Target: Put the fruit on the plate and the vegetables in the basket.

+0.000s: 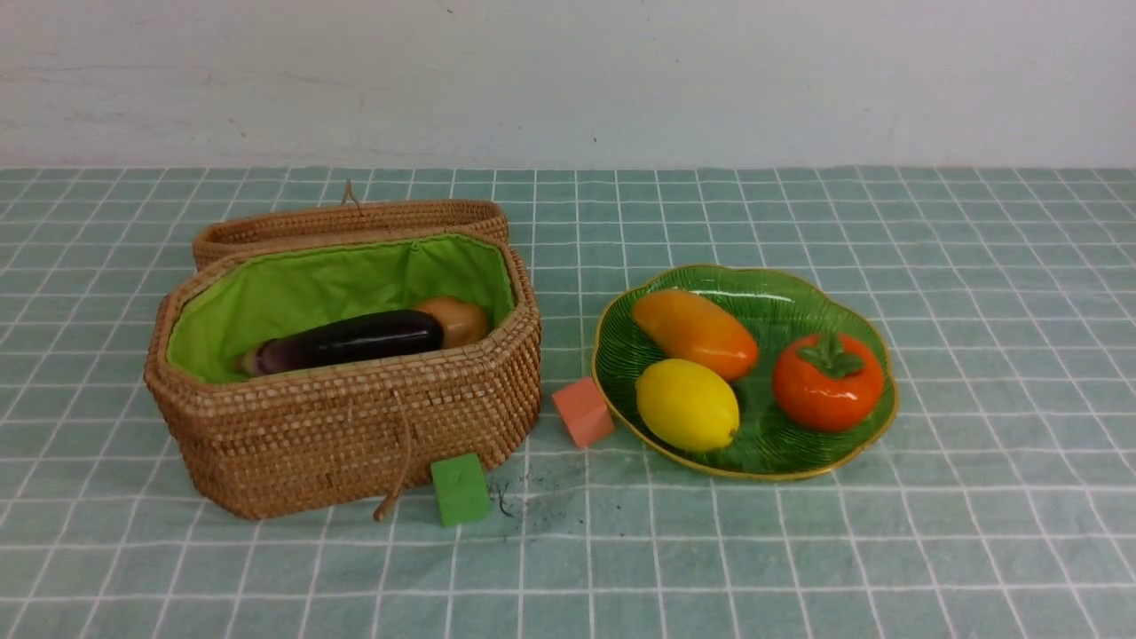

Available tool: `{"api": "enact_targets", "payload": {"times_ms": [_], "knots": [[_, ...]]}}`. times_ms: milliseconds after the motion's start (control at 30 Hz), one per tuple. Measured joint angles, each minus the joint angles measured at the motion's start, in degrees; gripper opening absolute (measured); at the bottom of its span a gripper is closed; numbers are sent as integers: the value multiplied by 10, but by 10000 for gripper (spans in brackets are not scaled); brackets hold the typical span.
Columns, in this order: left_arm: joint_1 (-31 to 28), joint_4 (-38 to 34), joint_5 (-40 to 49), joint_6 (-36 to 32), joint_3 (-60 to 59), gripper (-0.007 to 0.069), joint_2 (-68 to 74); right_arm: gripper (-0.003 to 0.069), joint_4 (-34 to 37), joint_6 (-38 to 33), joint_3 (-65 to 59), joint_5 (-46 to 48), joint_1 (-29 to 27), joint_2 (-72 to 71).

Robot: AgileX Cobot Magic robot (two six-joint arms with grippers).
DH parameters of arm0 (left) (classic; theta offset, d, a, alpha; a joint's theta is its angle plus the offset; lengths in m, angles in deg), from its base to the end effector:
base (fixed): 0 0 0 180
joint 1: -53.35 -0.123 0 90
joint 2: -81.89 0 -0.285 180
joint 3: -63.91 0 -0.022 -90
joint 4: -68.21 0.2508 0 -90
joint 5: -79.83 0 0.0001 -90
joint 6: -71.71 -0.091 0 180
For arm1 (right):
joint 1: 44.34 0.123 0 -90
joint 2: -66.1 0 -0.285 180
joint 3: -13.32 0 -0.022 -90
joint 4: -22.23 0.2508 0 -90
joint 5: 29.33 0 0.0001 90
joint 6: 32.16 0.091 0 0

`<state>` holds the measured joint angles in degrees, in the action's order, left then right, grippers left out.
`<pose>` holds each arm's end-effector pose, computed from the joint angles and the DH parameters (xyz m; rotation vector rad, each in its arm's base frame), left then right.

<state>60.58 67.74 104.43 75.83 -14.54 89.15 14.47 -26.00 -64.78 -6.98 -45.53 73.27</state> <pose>0.0506 -0.0067 0.1680 0.0474 1.9272 -0.1410 0.0519 -0.0058 0.1739 0.0381 1.8750 -0.0747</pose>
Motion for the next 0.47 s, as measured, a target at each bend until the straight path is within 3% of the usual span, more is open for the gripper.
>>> {"api": "enact_targets", "payload": {"times_ms": [467], "knots": [[0,0,0,0,0,215,0,67,0,0,0,0,0,0]]}}
